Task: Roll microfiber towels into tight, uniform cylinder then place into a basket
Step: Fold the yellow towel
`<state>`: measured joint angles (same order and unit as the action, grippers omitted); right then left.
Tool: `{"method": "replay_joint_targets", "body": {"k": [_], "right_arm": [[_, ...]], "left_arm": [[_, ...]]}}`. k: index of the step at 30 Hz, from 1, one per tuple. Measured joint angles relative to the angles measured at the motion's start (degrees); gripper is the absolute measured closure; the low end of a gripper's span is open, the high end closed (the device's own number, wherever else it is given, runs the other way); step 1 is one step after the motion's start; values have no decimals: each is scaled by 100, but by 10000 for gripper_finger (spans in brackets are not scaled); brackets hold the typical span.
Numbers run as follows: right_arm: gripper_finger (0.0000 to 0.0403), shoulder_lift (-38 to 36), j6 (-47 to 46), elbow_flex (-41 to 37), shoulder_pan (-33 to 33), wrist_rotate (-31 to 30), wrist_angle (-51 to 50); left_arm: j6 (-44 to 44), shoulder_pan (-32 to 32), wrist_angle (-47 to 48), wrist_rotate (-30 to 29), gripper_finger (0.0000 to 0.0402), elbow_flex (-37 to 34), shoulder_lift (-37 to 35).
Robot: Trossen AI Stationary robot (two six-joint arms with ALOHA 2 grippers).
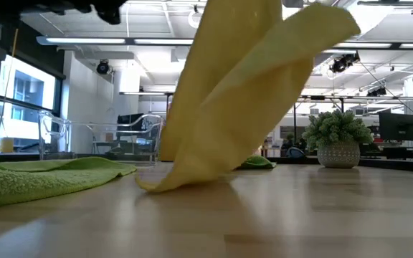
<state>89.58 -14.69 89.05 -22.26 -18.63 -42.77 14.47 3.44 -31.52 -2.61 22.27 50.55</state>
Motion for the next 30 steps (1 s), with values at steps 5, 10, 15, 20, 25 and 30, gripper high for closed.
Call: {"method": "replay_joint_targets", "body": {"k": [5, 10, 15, 20, 25, 30], "right_arm": [[403, 0, -1, 121, 0, -210, -84], [403, 0, -162, 121, 33, -304, -243], [403, 0, -508, 121, 90, -530, -528], [403, 2, -542, 121, 92, -848, -771], [403, 2, -596, 121, 90, -848, -784], [403, 2, -609, 121, 90, -848, -786]], "left_arm": [[-468, 62, 5, 0, 233, 371, 1096], [-714, 173, -25, -365, 236, 517, 2077], [-920, 355, -417, -528, 244, 549, 2824], [-1274, 429, -788, -607, 247, 552, 3508], [-1280, 424, -1395, -873, 247, 552, 4195], [-1313, 471, -1590, -886, 247, 627, 4722]]}}
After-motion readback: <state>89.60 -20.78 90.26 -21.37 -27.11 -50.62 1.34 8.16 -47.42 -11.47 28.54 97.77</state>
